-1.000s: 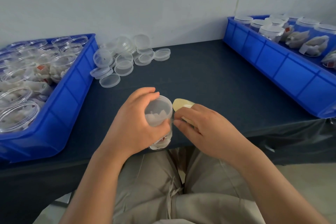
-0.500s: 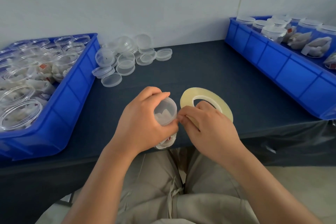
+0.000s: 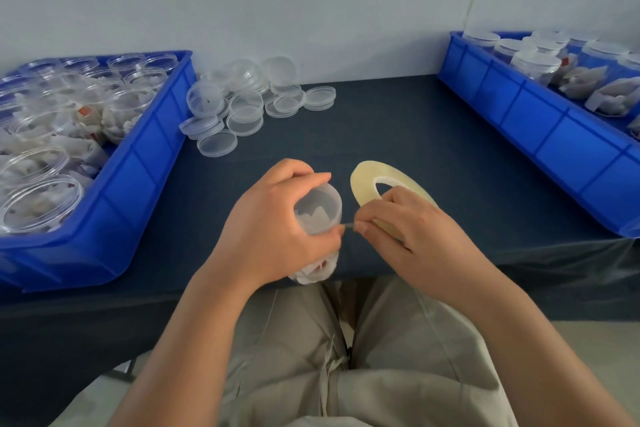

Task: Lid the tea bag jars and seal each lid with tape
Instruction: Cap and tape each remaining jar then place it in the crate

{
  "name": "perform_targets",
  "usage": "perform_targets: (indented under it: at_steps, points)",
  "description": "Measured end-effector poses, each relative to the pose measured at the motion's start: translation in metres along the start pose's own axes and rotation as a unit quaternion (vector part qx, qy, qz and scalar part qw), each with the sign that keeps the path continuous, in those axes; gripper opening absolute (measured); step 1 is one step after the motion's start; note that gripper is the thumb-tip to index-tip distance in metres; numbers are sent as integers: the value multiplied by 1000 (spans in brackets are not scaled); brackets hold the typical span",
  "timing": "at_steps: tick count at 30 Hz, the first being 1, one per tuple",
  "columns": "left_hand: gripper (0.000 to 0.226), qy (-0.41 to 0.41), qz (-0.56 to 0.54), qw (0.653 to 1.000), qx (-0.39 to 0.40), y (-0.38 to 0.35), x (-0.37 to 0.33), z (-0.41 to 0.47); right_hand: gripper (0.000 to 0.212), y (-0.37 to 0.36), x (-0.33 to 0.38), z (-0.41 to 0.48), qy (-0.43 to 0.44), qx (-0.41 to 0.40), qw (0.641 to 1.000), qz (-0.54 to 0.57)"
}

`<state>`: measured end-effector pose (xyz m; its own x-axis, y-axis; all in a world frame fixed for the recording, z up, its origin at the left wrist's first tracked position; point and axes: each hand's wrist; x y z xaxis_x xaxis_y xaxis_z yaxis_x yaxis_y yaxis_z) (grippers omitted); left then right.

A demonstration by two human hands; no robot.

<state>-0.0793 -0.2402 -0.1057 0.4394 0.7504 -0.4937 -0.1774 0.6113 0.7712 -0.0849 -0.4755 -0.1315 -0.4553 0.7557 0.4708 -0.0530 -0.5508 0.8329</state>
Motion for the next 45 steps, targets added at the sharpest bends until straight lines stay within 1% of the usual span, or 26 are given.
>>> perform_targets:
  at_steps: [2,4,7,11,14,17,19,20,22,23,24,25,27,29,31,33,37,38,39,40,41,42,43,44,45]
  points:
    - [71,10,21,1000,-16,-2,2,1,17,-4,5,-2,8,-8,999,-40]
    - [73,16,29,999,-22,-4,3,1,20,-7,8,-3,4,-15,999,-52]
    - [74,18,40,999,-30,-6,0,-1,28,-10,10,-1,-24,-39,997,-55]
    - [72,3,78,996,-48,-12,-8,-2,27,-24,21,1,-55,-93,993,-46]
    - [73,-1,103,993,-58,-17,-11,-1,30,-29,24,9,-96,-97,989,-55]
    - [68,-5,149,987,-55,-12,-14,4,22,-38,26,18,-122,-80,986,-76]
    - [65,-9,157,987,-38,-7,-19,4,19,-43,25,29,-136,-70,985,-76]
    - [67,-23,141,989,-25,-6,-24,1,19,-43,19,37,-158,-77,982,-75]
    - [72,-76,65,995,17,-11,-42,-14,19,-32,-5,56,-222,-114,966,-64]
    - [73,-90,20,995,31,-13,-51,-24,21,-24,-19,63,-231,-120,963,-65]
    - [73,-87,-20,996,28,-14,-55,-31,23,-17,-30,67,-224,-115,965,-73]
    - [71,-73,-47,996,12,-13,-55,-32,25,-12,-40,69,-207,-98,969,-87]
    - [68,-29,-68,997,-23,-8,-45,-24,31,-13,-50,67,-160,-44,979,-119]
    - [65,17,-101,994,-35,1,-32,-14,37,-25,-51,62,-129,5,981,-142]
    - [59,47,-156,985,-46,6,-22,-8,48,-39,-49,55,-97,53,974,-198]
    - [52,60,-196,978,-50,7,-17,-7,56,-49,-48,50,-62,74,966,-242]
    - [58,77,-218,972,-45,9,-14,-7,62,-54,-45,45,-87,114,959,-244]
    - [59,78,-221,971,-42,10,-14,-8,62,-51,-41,46,-92,115,964,-221]
    - [61,79,-222,971,-41,10,-13,-8,60,-47,-35,44,-94,89,979,-156]
    - [62,82,-226,970,-39,10,-13,-8,57,-41,-26,42,-93,41,993,-52]
    - [62,88,-232,968,-37,11,-13,-8,55,-34,-16,39,-83,-9,993,78]
    - [61,95,-243,965,-34,11,-13,-7,56,-27,-5,34,-66,-38,976,203]
    - [60,101,-259,960,-31,10,-13,-7,57,-21,6,29,-50,-38,953,297]
    - [58,104,-280,954,-29,10,-14,-7,59,-16,16,24,-38,-18,932,360]
    - [57,105,-301,947,-29,8,-15,-7,59,-12,25,20,-24,8,920,391]
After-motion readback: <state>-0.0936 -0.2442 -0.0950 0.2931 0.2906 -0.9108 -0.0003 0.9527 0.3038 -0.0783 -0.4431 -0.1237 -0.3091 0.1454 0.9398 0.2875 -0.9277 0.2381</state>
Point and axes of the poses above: each hand's wrist, its own z-axis towards the middle knuckle, its own y-axis out of the back of the hand, x = y × z, and after that the axes turned 1 degree about -y, right-handed
